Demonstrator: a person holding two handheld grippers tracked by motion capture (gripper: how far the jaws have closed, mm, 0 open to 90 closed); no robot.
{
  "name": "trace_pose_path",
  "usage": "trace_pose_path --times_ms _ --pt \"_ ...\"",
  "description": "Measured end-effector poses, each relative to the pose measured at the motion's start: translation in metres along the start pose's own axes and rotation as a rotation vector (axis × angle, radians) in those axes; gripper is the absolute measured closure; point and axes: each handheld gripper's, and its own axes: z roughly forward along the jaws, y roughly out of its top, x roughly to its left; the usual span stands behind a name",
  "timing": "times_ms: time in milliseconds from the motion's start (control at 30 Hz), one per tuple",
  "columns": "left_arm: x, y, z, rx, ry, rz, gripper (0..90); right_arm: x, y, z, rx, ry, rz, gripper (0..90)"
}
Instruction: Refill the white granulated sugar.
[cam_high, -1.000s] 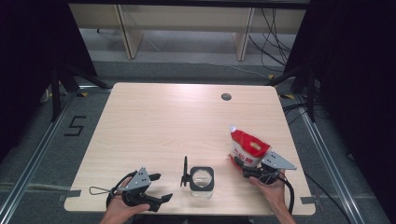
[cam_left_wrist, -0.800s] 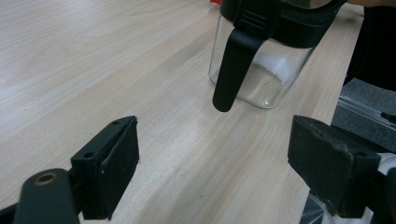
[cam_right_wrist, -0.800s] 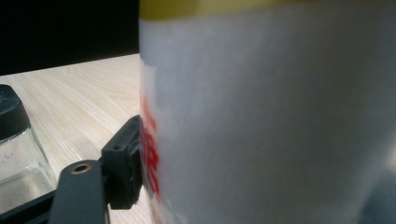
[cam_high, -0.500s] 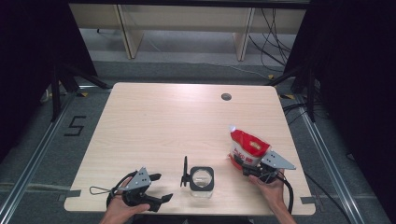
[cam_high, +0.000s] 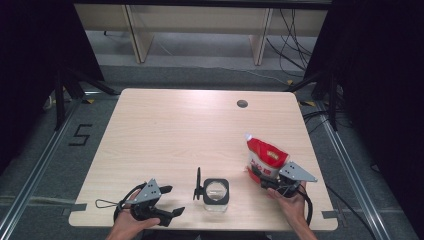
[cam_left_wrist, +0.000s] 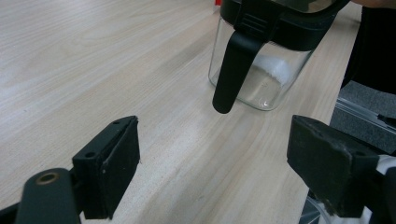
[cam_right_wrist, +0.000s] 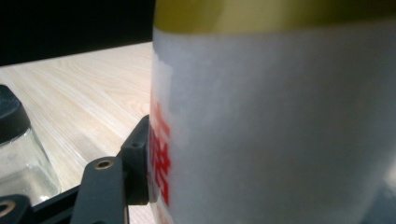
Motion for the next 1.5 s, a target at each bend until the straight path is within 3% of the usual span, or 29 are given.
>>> trace_pose_path --times_ms 67,100,167,200,233,300,367,400,433,533,567,600,700,933,1000,1067,1233,1300,1367,1433,1500 --pt "0.0 0.0 0.0 -0.007 0.004 -0.009 16.8 0.001 0.002 -0.001 -0.009 0.015 -0.037 39.6" --pt "0.0 0.0 0.0 -0.009 -0.002 -0.014 16.8 0.001 0.004 -0.001 -0.014 0.033 -0.041 39.7" --pt "-0.001 -0.001 0.001 -0.012 0.001 -0.026 16.8 0.004 0.007 -0.004 -0.033 0.024 -0.037 39.8" --pt "-0.001 -0.001 0.0 -0.01 0.0 -0.026 16.8 0.004 0.009 -0.006 -0.023 0.04 -0.056 39.8" --pt "-0.001 -0.001 0.001 -0.01 0.0 -0.026 16.8 0.006 0.011 -0.007 -0.048 0.039 -0.059 39.8" --pt "-0.001 -0.001 0.001 -0.015 -0.004 -0.027 16.8 0.009 0.016 -0.012 -0.052 0.026 -0.093 39.8" --pt "-0.002 -0.001 0.0 -0.007 0.001 -0.029 16.8 0.009 0.021 -0.017 -0.062 -0.007 -0.186 39.9" --pt "-0.002 -0.001 0.001 -0.012 -0.004 -0.033 16.8 0.012 0.023 -0.021 -0.047 0.003 -0.175 39.9" --pt "-0.003 -0.001 0.001 -0.028 -0.003 -0.047 16.8 0.012 0.025 -0.024 -0.042 -0.003 -0.21 39.9" --pt "-0.002 -0.001 0.0 -0.011 0.001 -0.036 16.8 0.017 0.031 -0.031 -0.049 -0.027 -0.252 39.9" --pt "-0.001 -0.002 0.0 -0.011 0.003 -0.036 16.8 0.019 0.033 -0.033 -0.038 -0.022 -0.275 40.0" --pt "-0.002 -0.001 0.0 -0.016 0.003 -0.042 16.8 0.023 0.033 -0.034 -0.041 -0.016 -0.269 40.0" --pt "-0.002 -0.001 0.001 -0.021 0.003 -0.053 16.8 0.03 0.034 -0.039 -0.011 -0.013 -0.332 40.0" --pt "-0.001 -0.001 -0.001 -0.002 0.011 -0.027 16.8 0.048 0.034 -0.045 0.059 -0.013 -0.45 40.2" --pt "-0.002 -0.001 -0.001 -0.02 0.005 -0.047 16.8 0.053 0.036 -0.047 0.069 -0.008 -0.479 40.2" --pt "0.001 0.0 -0.002 -0.01 0.004 -0.011 16.8 0.056 0.036 -0.049 0.08 -0.014 -0.507 40.2" --pt "-0.002 -0.001 -0.001 -0.02 0.003 -0.052 16.8 0.06 0.036 -0.053 0.12 -0.05 -0.596 40.3" --pt "-0.002 -0.001 0.0 -0.02 0.002 -0.05 16.8 0.062 0.035 -0.055 0.13 -0.057 -0.612 40.3" --pt "-0.002 -0.001 -0.001 -0.02 0.004 -0.047 16.8 0.064 0.035 -0.056 0.147 -0.076 -0.666 40.3" --pt "0.0 0.0 -0.001 -0.015 0.002 -0.015 16.8 0.066 0.036 -0.056 0.165 -0.089 -0.734 40.3" --pt "0.001 -0.001 -0.001 -0.018 0.002 -0.017 16.8 0.069 0.036 -0.057 0.171 -0.097 -0.757 40.4"
